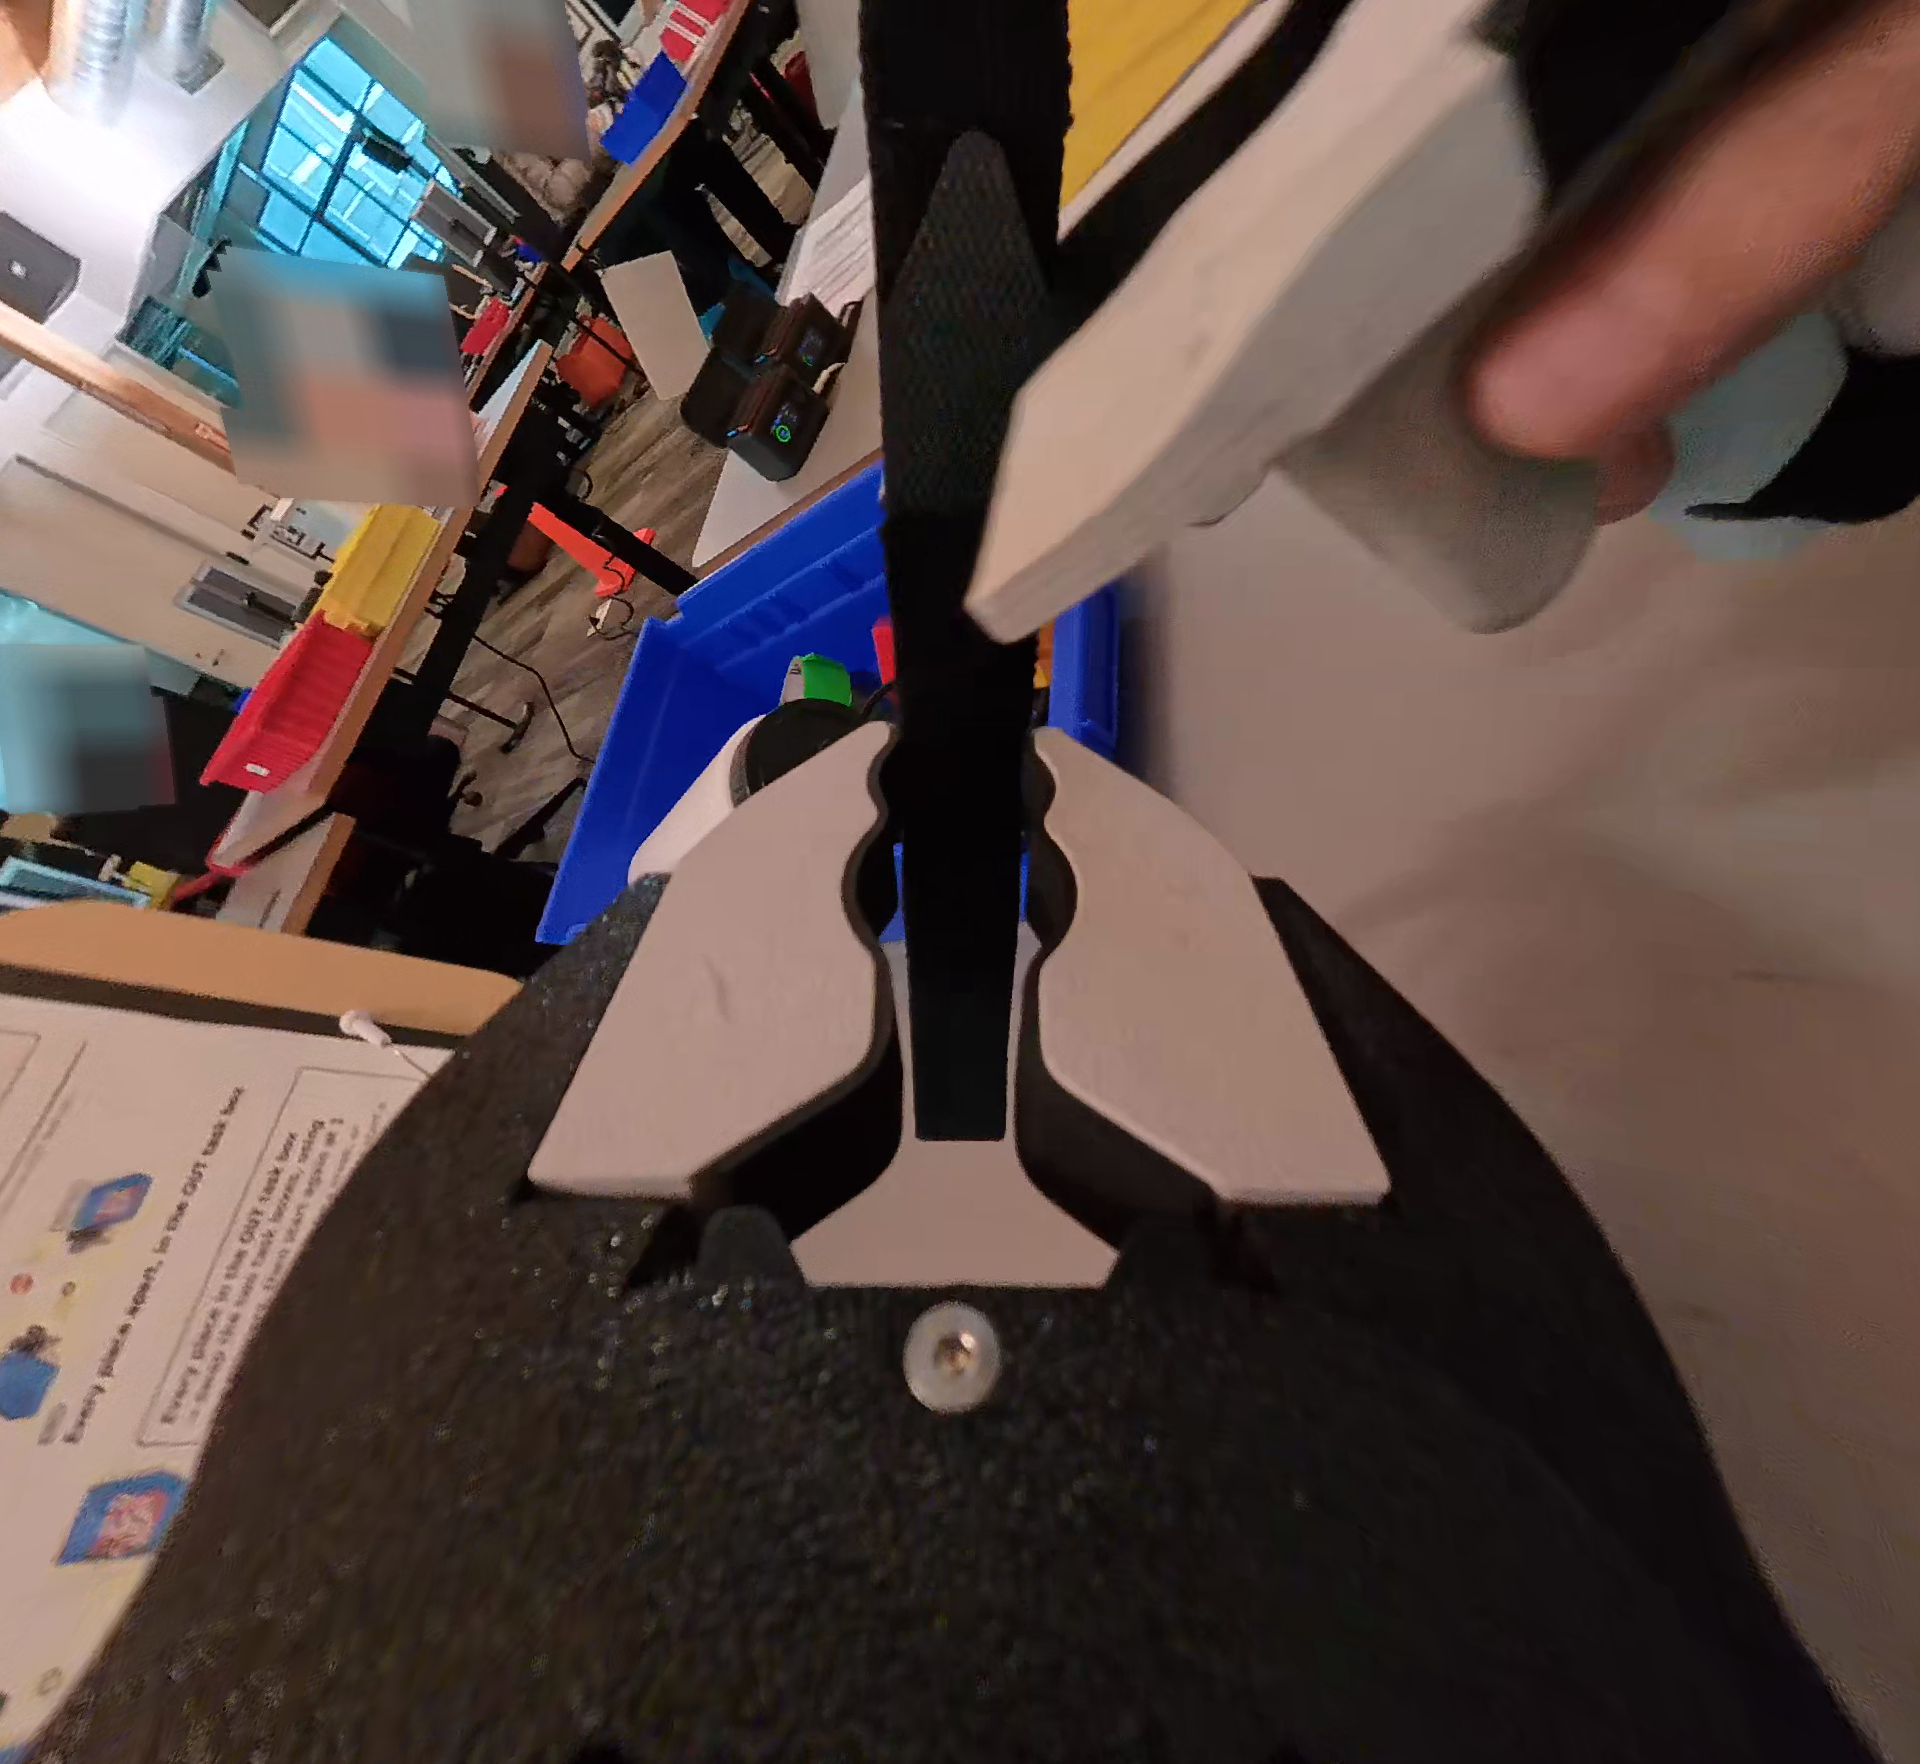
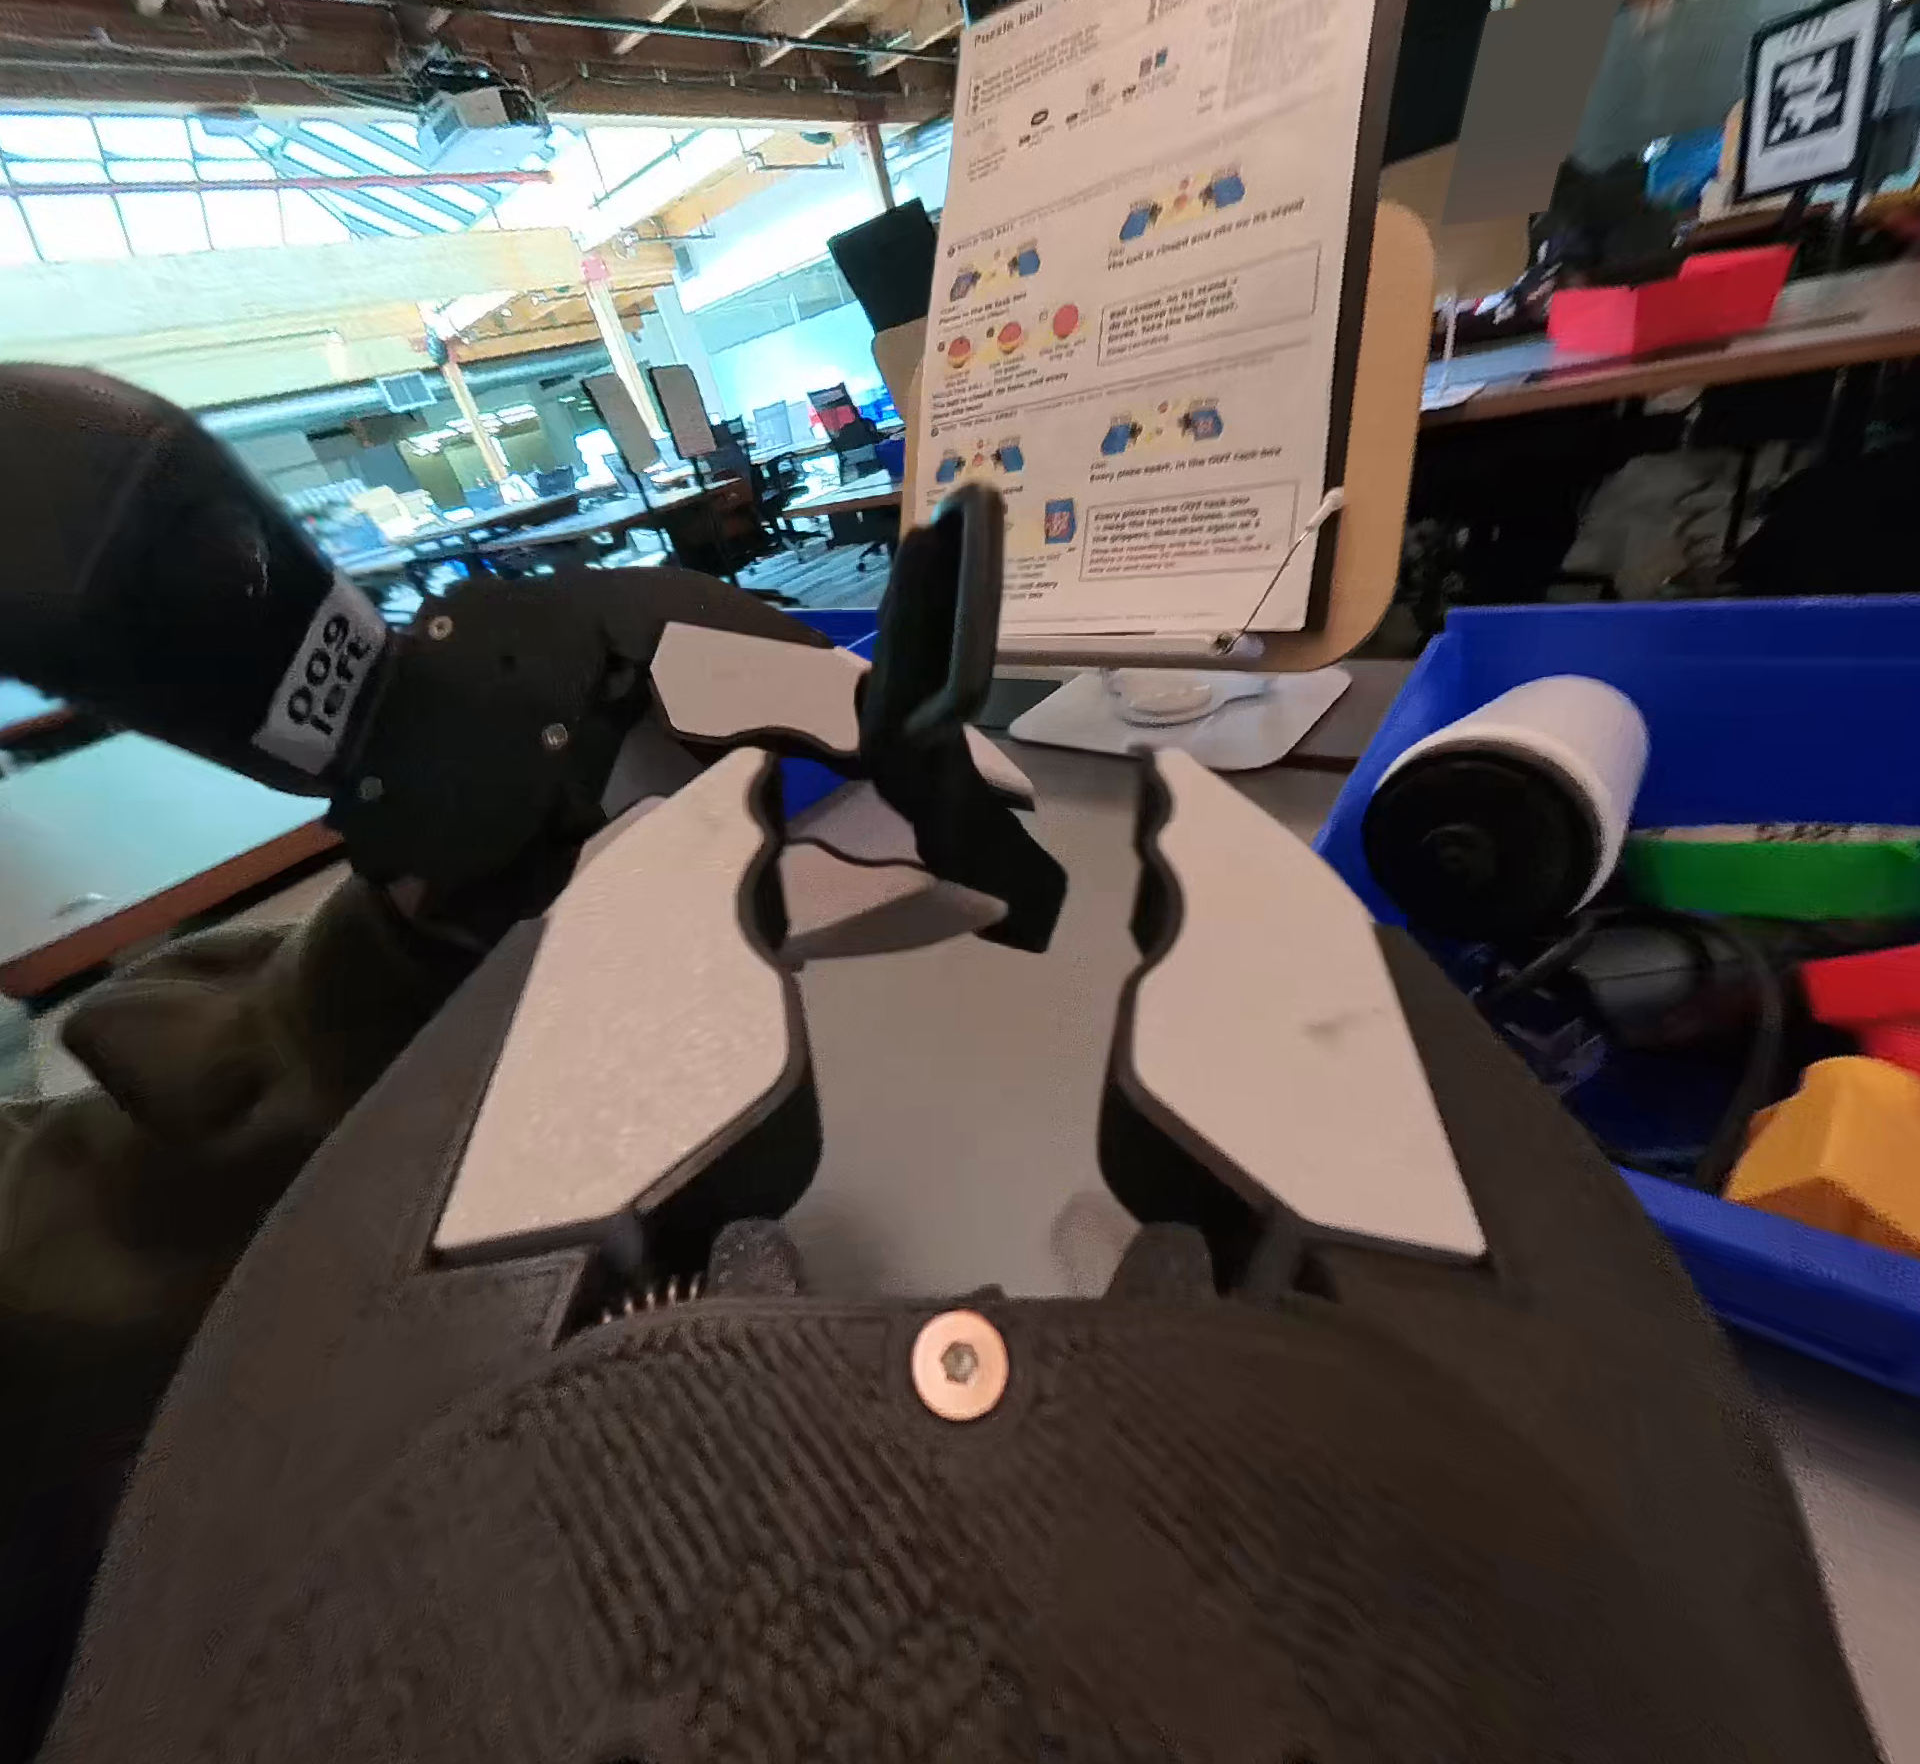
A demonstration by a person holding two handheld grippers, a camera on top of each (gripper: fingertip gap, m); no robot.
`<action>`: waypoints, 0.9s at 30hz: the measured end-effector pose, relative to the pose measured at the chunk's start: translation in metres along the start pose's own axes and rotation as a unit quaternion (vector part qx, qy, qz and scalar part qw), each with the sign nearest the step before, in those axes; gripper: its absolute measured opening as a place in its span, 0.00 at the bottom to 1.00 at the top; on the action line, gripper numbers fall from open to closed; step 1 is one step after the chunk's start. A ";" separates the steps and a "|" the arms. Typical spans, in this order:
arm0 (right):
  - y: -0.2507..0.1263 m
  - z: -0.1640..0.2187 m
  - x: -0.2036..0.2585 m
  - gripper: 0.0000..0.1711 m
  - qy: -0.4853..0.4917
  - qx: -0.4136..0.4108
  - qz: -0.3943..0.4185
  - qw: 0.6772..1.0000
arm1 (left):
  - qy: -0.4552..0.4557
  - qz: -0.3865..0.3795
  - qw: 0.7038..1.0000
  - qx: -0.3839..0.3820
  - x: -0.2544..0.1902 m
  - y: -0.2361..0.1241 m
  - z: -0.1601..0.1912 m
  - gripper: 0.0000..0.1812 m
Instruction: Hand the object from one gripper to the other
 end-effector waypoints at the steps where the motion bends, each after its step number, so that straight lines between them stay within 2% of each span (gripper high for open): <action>1: -0.001 -0.002 0.000 0.43 -0.018 0.003 0.003 1.000 | -0.014 -0.004 1.000 -0.001 0.004 -0.001 0.001 0.11; 5: -0.002 -0.004 0.003 0.57 -0.061 0.009 -0.016 0.998 | -0.083 -0.033 0.996 -0.005 0.022 -0.007 0.005 0.11; 9: 0.001 -0.002 0.006 0.58 -0.063 0.007 -0.057 0.996 | -0.165 -0.041 0.985 -0.020 0.038 -0.014 0.008 0.11; 14: 0.010 0.013 -0.001 0.52 -0.043 0.007 -0.060 0.997 | -0.286 0.038 0.954 -0.081 0.043 -0.021 0.003 0.11; 17: 0.018 0.019 0.003 0.45 -0.031 -0.001 -0.095 0.995 | -0.375 0.124 0.908 -0.141 0.043 -0.024 -0.001 0.11; 20: 0.023 0.021 0.009 0.38 -0.025 -0.012 -0.126 0.992 | -0.431 0.171 0.869 -0.172 0.044 -0.024 0.000 0.11; 23: 0.025 0.023 0.010 0.29 -0.036 -0.010 -0.123 0.992 | -0.442 0.181 0.860 -0.182 0.045 -0.025 0.000 0.11; 27: 0.022 0.022 0.007 0.15 -0.076 0.003 -0.073 0.994 | -0.439 0.167 0.868 -0.164 0.045 -0.025 0.000 0.11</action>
Point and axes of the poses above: each gripper's, where its closed fingertips meet, y out along the fingers, z out of its underside, x = y × z across the jaws, the point moved 9 cm from there along -y, back along the fingers, and after that the axes turned 15 degrees about -z, right-handed, at the moved point
